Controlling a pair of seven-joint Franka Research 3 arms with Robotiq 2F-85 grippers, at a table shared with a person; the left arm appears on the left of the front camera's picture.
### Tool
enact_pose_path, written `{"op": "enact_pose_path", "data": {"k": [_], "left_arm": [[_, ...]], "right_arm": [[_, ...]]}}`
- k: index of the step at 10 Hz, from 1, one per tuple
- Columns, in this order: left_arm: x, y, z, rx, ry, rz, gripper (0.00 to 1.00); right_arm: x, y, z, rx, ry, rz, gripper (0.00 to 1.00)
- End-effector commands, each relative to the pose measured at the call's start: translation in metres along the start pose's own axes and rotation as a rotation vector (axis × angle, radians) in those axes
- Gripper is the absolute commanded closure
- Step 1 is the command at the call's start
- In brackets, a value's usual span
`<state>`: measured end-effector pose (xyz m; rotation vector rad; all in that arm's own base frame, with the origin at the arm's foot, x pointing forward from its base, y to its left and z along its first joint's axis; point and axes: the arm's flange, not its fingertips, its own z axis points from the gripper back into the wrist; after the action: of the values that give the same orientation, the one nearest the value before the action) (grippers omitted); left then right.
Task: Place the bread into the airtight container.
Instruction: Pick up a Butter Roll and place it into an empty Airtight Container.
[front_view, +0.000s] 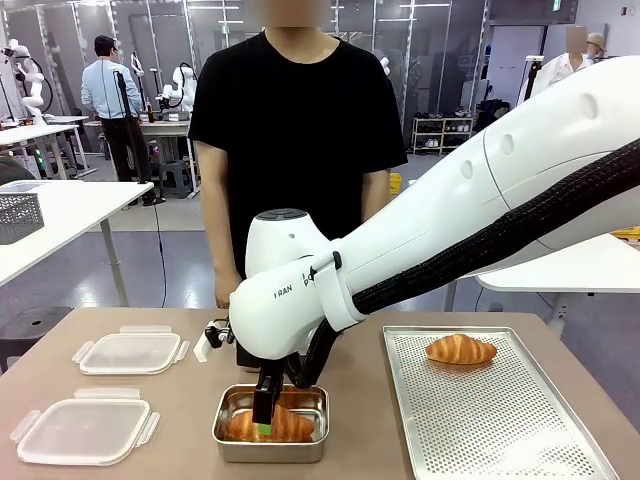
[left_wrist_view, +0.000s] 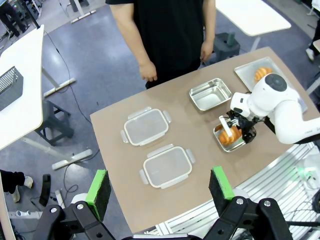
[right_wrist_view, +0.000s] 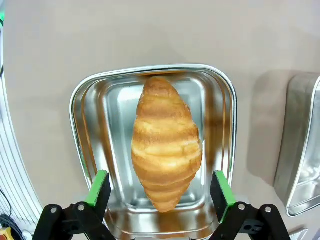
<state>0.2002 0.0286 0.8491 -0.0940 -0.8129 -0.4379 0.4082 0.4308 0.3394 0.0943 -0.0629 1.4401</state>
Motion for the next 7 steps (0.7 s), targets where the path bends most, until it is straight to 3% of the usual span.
{"op": "enact_pose_path", "data": {"k": [1,7], "left_arm": [[0.0001,0.0,0.0005,-0.003,-0.001,0.002,0.0],[0.0001,0.0,0.0005,-0.003,-0.001,0.002,0.0]], "right_arm": [[-0.0034,0.0054,0.004,-0.023,0.0,-0.016,0.0],[0.0,-0.0001,0.0013,-0.002,-0.001,0.0,0.0]]}}
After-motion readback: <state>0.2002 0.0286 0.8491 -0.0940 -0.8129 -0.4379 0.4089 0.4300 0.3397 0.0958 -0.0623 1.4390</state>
